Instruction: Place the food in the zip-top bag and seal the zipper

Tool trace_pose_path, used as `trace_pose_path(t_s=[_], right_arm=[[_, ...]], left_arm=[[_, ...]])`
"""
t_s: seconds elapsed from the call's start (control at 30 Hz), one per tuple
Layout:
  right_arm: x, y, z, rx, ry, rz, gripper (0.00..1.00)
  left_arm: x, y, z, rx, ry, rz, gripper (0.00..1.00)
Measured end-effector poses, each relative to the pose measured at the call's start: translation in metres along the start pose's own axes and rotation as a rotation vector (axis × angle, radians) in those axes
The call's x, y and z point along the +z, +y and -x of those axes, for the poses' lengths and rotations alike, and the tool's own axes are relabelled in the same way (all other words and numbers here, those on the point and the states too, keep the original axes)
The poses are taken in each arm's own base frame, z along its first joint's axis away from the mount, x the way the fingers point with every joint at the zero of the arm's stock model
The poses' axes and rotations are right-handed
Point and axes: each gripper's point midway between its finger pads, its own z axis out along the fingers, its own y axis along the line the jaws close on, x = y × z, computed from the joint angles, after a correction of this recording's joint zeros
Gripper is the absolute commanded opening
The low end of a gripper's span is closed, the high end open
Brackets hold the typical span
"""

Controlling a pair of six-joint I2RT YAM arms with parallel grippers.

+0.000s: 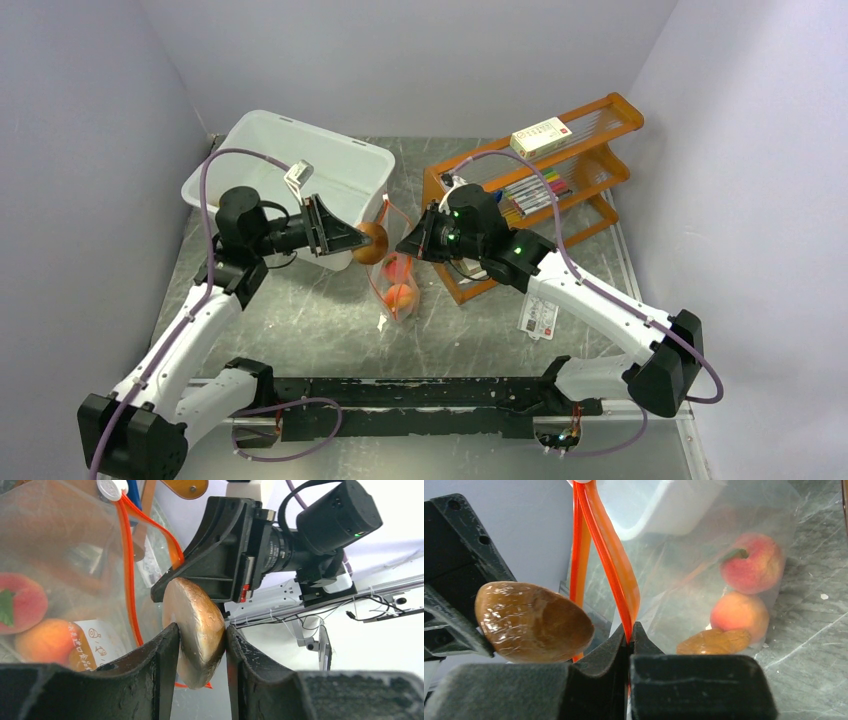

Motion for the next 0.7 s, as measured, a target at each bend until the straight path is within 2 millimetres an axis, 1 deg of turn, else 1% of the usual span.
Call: trace_pose_path(t_s=[0.33,0.47,0.57,0.63,0.7], right_arm=[[0.000,0.001,0.001,-0.002,-0.005,0.006,0.00],[0.000,0.003,0.002,-0.003,-0.006,0.014,0.00],[0.000,0.003,0.002,-0.006,-0.005,0.015,0.00],[0.000,0.003,0.002,-0.007,-0.005,0.015,0.00],[0.000,0.003,0.001,-0.009,-0.005,0.015,0.00]], left_arm=[[0.010,0.022,-0.006,0.010,0.030,0.068,0.40],[0.013,0.023,-0.002,0.048,0.026,0.104,0.43],[0.015,0.023,0.002,0.072,0.024,0.123,0.48],[0.016,0.025,0.002,0.079,0.025,0.133,0.51],[0.017,0.029,0.001,0.078,0.029,0.148,0.51]])
